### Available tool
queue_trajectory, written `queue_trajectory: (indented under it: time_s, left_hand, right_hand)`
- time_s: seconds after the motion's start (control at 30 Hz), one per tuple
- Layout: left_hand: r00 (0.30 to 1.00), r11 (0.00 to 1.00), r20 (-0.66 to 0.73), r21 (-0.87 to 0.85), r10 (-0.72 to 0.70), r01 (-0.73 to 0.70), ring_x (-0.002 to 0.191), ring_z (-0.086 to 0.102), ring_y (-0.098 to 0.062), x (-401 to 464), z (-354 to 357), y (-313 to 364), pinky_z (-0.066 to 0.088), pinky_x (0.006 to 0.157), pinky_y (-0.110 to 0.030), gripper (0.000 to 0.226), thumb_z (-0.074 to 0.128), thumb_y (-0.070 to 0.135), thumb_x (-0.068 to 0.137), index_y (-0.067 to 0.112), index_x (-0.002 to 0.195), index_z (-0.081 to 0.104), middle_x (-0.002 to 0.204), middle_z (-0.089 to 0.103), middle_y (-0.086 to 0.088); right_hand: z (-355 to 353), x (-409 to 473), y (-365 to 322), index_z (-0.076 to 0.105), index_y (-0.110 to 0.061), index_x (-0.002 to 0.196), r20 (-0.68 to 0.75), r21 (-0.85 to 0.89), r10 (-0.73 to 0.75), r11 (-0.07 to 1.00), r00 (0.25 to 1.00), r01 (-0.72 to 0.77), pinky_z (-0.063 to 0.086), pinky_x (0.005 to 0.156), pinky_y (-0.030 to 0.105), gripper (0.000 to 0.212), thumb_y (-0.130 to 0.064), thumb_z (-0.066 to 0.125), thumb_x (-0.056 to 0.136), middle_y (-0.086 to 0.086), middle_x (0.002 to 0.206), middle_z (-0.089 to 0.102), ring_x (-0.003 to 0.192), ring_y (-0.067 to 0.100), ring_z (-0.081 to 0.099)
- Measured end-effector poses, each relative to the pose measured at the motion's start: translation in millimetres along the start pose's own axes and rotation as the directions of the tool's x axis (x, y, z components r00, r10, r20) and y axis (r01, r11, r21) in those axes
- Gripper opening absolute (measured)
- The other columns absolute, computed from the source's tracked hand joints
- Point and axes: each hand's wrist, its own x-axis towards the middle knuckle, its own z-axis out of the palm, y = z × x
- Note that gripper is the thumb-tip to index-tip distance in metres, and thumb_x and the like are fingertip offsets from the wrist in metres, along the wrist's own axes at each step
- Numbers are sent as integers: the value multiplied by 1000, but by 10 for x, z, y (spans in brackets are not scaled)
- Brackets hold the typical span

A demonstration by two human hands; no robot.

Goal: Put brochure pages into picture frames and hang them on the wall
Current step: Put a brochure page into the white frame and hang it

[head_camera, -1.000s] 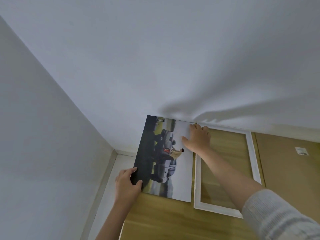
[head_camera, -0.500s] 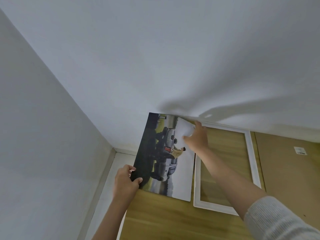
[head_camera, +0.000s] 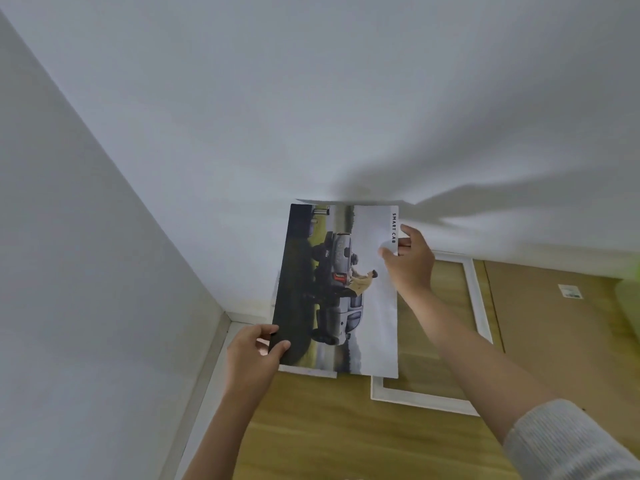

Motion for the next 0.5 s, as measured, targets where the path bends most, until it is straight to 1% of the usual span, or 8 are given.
queue_trajectory:
  time_s: [0.1, 0.2, 0.27, 0.3, 0.37, 0.4, 0.43, 0.5]
  left_hand:
    - [999, 999, 30, -33, 10, -9, 74, 57, -7, -106, 116, 188, 39, 61, -11, 25, 77, 17, 74, 21, 96, 66, 87, 62, 11]
    - [995, 999, 87, -13, 46, -45, 74, 56, -6, -208, 320, 340, 39, 59, -10, 24, 76, 19, 75, 21, 96, 65, 90, 61, 11]
    - [989, 997, 133, 5, 70, -71, 76, 57, -6, -275, 487, 402, 41, 60, -10, 24, 75, 18, 75, 19, 97, 65, 94, 62, 8]
    - [985, 997, 154, 12, 77, -80, 77, 57, -6, -304, 576, 425, 42, 61, -10, 24, 75, 18, 75, 17, 98, 66, 96, 62, 7]
    - [979, 996, 191, 20, 78, -83, 78, 58, -5, -359, 753, 475, 44, 65, -13, 27, 75, 16, 75, 16, 100, 66, 99, 63, 5]
    - [975, 996, 210, 29, 76, -84, 79, 58, -4, -389, 838, 503, 45, 66, -13, 28, 75, 16, 75, 15, 102, 66, 100, 62, 5]
    - [970, 995, 230, 46, 78, -91, 79, 57, -3, -421, 918, 533, 45, 66, -12, 30, 74, 16, 76, 14, 104, 65, 100, 61, 5]
    - [958, 989, 271, 94, 89, -118, 78, 56, 0, -487, 1063, 579, 44, 64, -7, 32, 73, 16, 77, 14, 108, 64, 101, 60, 5]
  right_hand:
    - [-284, 14, 82, 52, -8, 128, -46, -12, -14, 1000, 999, 13, 45, 79, 21, 51, -9, 71, 81, 1, 101, 59, 88, 15, 58]
    - [-562, 40, 291, 54, -9, 127, -67, -41, 35, 998, 997, -38, 48, 82, 24, 50, -10, 71, 80, 6, 110, 62, 95, 20, 61]
    - [-742, 62, 438, 56, -7, 124, -78, -62, 48, 997, 996, -53, 48, 81, 25, 48, -7, 71, 79, 10, 108, 63, 96, 24, 61]
    - [-833, 75, 504, 58, -5, 121, -76, -83, 41, 995, 996, -47, 48, 78, 22, 45, -4, 71, 78, 10, 103, 64, 92, 24, 62]
    - [-1017, 106, 592, 62, -3, 112, -46, -129, 30, 991, 999, -35, 44, 65, 8, 35, 1, 69, 77, 6, 93, 64, 78, 18, 60]
    - [-1105, 125, 638, 64, -2, 106, -28, -146, 29, 989, 999, -33, 43, 59, 5, 30, 3, 68, 77, 5, 90, 65, 70, 15, 58]
    - [-1183, 145, 692, 65, -2, 101, -12, -159, 29, 987, 1000, -30, 47, 58, 8, 25, 4, 68, 76, 8, 88, 67, 67, 15, 58]
    - [-1300, 184, 831, 65, -2, 96, 2, -185, 46, 982, 999, -45, 55, 61, 28, 22, 4, 69, 75, 16, 89, 69, 69, 26, 63]
